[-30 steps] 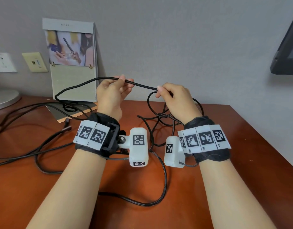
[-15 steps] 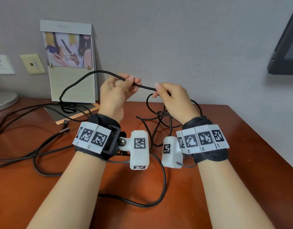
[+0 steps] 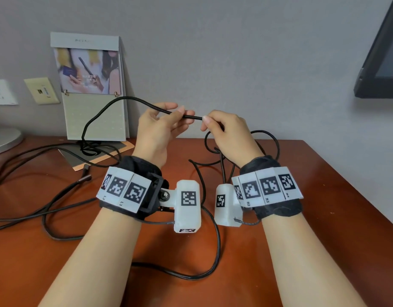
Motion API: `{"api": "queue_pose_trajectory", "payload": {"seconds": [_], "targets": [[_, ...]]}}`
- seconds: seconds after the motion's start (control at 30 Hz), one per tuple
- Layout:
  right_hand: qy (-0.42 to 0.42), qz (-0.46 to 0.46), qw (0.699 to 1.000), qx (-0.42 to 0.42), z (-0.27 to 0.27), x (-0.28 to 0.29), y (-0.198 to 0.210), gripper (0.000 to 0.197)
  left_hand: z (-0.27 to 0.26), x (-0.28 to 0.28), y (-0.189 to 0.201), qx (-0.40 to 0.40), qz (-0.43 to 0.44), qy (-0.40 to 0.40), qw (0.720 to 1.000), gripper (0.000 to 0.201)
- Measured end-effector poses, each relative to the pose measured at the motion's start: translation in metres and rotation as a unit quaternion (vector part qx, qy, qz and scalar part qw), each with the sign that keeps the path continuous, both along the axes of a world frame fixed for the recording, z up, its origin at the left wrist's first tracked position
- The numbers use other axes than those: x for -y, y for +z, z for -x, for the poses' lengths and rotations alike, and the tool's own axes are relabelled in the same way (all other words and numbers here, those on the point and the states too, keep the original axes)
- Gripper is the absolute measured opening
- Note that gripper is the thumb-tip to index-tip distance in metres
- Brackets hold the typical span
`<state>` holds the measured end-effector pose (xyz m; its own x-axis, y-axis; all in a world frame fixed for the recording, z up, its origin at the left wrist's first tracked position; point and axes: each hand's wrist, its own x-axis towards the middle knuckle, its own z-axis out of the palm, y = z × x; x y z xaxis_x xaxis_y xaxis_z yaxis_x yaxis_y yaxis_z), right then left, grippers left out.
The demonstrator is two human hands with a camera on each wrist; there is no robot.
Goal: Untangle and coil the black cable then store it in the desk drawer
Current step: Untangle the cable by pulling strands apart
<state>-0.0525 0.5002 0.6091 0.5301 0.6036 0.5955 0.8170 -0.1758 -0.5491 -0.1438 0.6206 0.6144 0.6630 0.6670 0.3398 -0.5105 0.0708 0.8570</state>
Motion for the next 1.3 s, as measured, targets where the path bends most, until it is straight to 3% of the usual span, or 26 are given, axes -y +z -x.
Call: {"api": "queue_pose_trajectory", "payload": {"seconds": [0.37,0.7,1.03,1.17,1.3], "targets": [[-0.010,0.025,1.000,-0.001,-0.006,0.001,-0.002,0.023,0.014,-0.027,0.007,0.053,0.044,0.076,0.995,0.013],[-0.016,0.028,0.999,0.011,-0.004,-0.001,-0.002,0.024,0.002,-0.004,0.002,0.011,0.006,-0.004,1.000,0.005],[-0.021,0.033,0.999,0.014,-0.009,0.002,-0.003,0.024,0.017,-0.025,0.008,0.062,0.045,0.083,0.994,0.014],[-0.025,0.044,0.998,0.032,-0.004,-0.002,-0.003,0.027,0.010,-0.017,0.005,0.063,0.060,0.059,0.994,0.011],[-0.019,0.042,0.998,0.038,0.000,-0.004,-0.003,0.024,0.002,-0.004,0.001,0.017,0.015,0.011,1.000,0.008]]}}
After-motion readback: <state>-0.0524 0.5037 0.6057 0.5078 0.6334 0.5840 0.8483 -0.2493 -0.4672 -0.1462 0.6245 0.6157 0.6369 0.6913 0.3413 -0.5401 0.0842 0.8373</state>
